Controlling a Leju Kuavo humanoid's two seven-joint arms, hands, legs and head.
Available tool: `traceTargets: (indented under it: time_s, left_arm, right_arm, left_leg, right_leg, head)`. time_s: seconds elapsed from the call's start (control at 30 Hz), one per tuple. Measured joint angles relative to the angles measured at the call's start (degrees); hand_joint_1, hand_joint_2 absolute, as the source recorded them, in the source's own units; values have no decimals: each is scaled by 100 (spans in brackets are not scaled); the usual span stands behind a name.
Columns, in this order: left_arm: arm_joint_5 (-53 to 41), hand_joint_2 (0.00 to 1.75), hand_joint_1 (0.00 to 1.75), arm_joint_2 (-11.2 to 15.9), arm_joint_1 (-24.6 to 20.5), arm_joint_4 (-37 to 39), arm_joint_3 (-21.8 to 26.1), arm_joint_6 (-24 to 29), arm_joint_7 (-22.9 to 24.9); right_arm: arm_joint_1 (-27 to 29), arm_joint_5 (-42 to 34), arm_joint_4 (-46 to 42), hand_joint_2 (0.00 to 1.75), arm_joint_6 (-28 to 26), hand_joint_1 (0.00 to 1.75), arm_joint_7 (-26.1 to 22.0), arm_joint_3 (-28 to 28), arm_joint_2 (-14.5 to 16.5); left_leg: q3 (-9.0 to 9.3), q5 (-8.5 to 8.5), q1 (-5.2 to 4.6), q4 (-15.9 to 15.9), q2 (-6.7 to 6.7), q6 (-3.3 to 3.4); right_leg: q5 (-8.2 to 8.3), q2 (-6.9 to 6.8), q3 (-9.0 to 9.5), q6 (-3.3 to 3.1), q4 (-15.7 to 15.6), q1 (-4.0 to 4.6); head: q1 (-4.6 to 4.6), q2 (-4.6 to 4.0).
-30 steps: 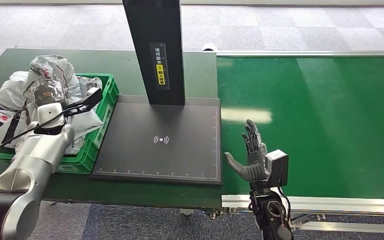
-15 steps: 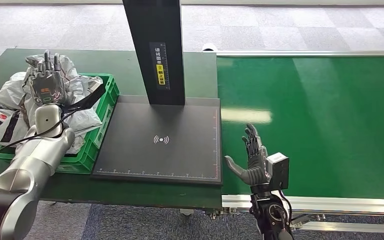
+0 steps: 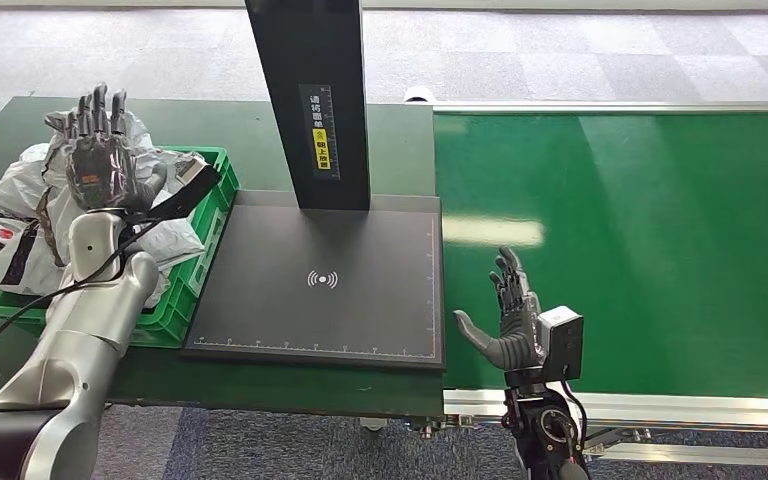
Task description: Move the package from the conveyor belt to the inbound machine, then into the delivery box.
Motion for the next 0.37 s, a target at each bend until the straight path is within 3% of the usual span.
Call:
traceTargets:
  time_s: [0.1, 0.17, 0.27, 0.37]
  left_arm:
    - [277, 175, 0, -81, 121, -338, 192, 0, -379]
    - [1042, 175, 0, -208, 242, -621, 412, 0, -1230]
    - [2944, 175, 0, -504, 468, -1024, 800, -1, -2711]
    - [4303, 175, 0, -733, 801, -1513, 911, -3, -3473]
  right_arm:
    - [-6, -19, -1, 175, 26, 0, -7, 1, -19]
    - [-16, -132, -2, 175, 183, 0, -45, 1, -40]
    - [-46, -456, -2, 175, 623, 0, -152, -2, -91]
    - [-67, -721, -2, 175, 938, 0, -279, -5, -137]
  left_leg:
    - [-1, 0, 0, 0, -1, 0]
    - [-1, 0, 0, 0, -1, 0]
    - [-1, -1, -1, 0, -1, 1]
    - [0, -2, -2, 1, 4, 2]
  right_leg:
    - [0, -1, -1, 0, -1, 0]
    - [0, -1, -1, 0, -1, 0]
    - [0, -1, 1, 0, -1, -1]
    - [0, 2, 0, 1, -2, -3]
  head:
    - [0, 0]
    - [0, -1]
    - [0, -1]
    - [-1, -1]
